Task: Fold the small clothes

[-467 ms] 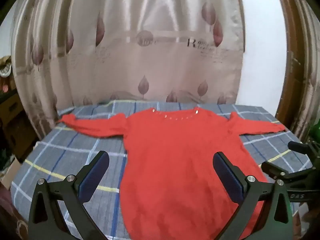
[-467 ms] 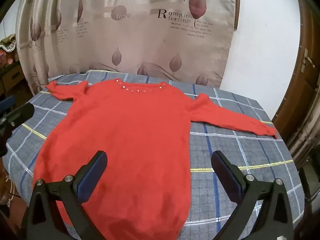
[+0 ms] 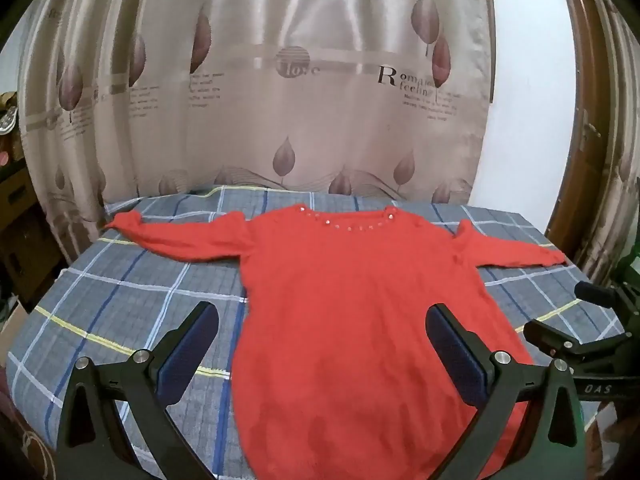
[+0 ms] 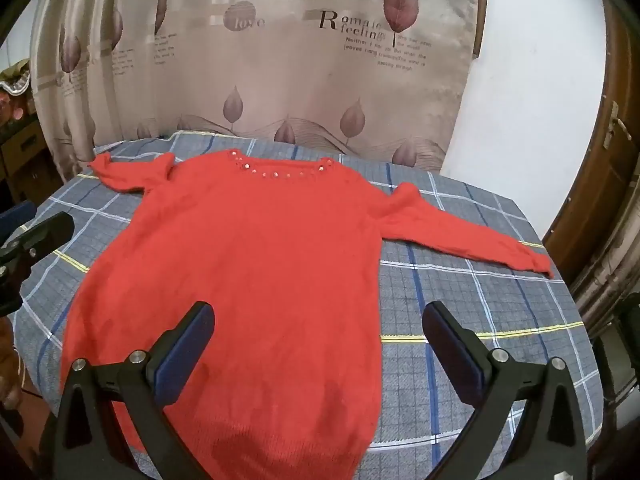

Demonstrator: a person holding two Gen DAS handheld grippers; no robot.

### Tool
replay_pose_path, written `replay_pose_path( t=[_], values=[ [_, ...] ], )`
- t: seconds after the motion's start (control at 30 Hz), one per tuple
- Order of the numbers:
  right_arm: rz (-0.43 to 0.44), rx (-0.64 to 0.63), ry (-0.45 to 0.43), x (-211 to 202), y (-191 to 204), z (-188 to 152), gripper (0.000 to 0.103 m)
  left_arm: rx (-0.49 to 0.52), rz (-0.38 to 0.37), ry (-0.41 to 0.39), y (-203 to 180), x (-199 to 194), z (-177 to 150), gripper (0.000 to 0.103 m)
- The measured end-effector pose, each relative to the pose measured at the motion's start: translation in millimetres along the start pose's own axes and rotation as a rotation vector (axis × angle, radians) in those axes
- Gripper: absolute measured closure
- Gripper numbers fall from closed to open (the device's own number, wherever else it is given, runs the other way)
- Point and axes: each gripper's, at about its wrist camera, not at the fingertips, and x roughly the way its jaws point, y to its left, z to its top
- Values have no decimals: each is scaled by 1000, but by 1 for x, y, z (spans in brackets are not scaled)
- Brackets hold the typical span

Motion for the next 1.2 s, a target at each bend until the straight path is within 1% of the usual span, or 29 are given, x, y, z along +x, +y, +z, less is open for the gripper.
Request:
replay_pose_path(
  t=[0.27, 0.43, 0.6, 0.77, 0.9, 1.2],
  values=[
    [-5, 1, 18, 12, 1, 7, 0, 5, -12, -6, 8, 6, 3, 0],
    [-24, -1, 13, 15, 2, 15, 0, -2, -18, -9, 10, 11, 2, 0],
    [-61, -21, 4, 13, 8, 18, 0, -12, -35, -6, 15, 12, 5, 0],
    [-74, -34, 8, 13, 11, 21, 0, 8, -31, -27, 17, 8, 5, 0],
    [-78, -36, 13, 13, 11, 23, 1, 1, -38, -18, 18, 9, 7, 0],
    [-93, -25, 21, 17, 6, 28, 1, 23, -46, -5, 12, 18, 10, 0]
  ],
)
